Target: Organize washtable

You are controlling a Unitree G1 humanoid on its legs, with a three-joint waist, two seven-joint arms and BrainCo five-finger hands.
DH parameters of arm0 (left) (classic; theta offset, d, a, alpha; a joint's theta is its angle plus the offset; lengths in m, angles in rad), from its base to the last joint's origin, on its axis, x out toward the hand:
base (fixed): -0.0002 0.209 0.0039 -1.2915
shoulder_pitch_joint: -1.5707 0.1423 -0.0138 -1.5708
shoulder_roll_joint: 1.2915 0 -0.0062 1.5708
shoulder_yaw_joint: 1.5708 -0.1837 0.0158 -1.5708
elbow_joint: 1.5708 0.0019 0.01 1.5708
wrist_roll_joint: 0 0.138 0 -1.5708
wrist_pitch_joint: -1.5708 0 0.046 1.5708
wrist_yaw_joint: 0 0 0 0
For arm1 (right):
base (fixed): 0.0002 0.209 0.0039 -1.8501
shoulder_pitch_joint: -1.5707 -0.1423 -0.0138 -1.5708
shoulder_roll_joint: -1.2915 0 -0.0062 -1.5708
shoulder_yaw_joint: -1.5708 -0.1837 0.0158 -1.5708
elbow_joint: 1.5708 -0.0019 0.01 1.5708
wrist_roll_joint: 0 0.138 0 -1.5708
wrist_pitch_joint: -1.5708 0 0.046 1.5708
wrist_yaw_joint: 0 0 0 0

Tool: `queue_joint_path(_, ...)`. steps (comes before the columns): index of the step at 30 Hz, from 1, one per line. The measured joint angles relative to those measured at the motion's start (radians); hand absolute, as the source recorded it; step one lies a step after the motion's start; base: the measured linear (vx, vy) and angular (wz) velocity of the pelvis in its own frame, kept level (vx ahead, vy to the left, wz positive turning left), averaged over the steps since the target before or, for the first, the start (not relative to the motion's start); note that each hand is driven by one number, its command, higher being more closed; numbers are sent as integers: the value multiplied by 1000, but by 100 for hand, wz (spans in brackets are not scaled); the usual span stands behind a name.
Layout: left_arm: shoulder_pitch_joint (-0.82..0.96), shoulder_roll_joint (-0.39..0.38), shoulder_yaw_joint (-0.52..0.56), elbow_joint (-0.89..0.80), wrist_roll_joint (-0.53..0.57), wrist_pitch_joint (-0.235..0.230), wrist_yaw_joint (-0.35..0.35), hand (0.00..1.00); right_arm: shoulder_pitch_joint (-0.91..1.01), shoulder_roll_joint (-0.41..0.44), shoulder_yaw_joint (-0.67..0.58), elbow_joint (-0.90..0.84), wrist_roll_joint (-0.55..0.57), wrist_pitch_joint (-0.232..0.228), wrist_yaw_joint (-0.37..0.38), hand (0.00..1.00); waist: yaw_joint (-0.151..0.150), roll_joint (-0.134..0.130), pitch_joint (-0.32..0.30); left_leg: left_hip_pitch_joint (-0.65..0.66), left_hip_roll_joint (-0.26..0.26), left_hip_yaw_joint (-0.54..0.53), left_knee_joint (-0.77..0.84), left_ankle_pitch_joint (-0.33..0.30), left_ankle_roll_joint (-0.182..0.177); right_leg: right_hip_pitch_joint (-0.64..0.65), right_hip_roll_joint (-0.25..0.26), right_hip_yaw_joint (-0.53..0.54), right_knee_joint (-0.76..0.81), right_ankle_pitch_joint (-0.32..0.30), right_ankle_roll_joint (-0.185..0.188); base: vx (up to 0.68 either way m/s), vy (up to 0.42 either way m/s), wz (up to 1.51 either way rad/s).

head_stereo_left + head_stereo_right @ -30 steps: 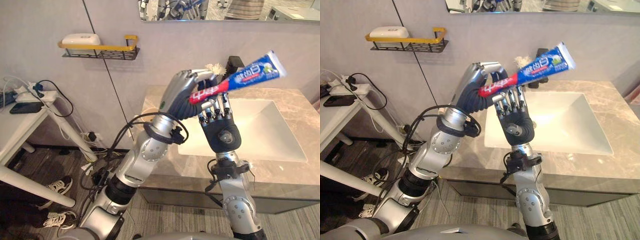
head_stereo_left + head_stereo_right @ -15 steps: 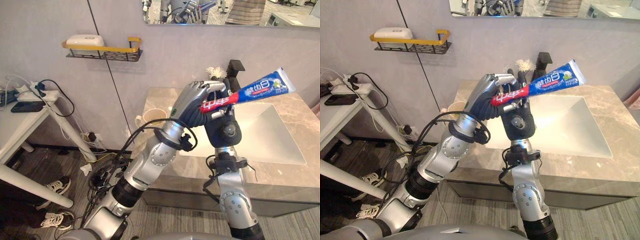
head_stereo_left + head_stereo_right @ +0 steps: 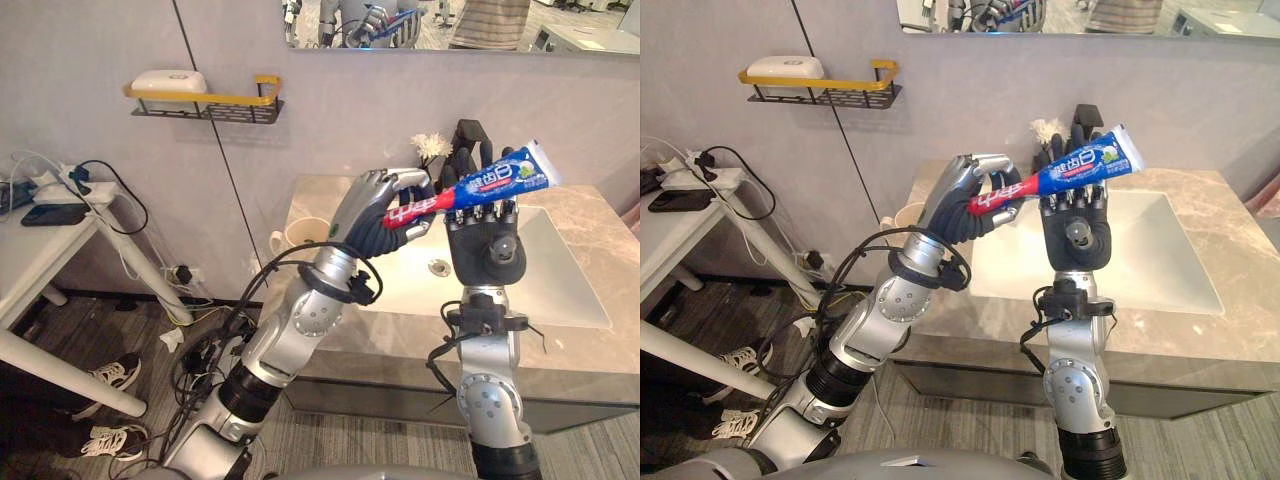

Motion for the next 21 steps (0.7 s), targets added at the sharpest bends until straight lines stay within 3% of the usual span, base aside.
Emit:
queue_joint_path(6, 20, 10, 33, 0, 0, 0, -3, 100, 1, 1, -64, -1, 0, -12, -9, 0, 0, 2, -1, 1, 0, 2, 0, 0, 0, 0, 0, 2, 0, 0, 0, 0, 0, 0)
queue_joint_path(21, 21, 10, 8, -35, -1, -6, -8, 100, 1, 1, -55, -1, 1, -26, -9, 0, 1, 5, -2, 1, 0, 2, -1, 0, 0, -1, 0, 2, 0, 0, 0, 0, 0, 0)
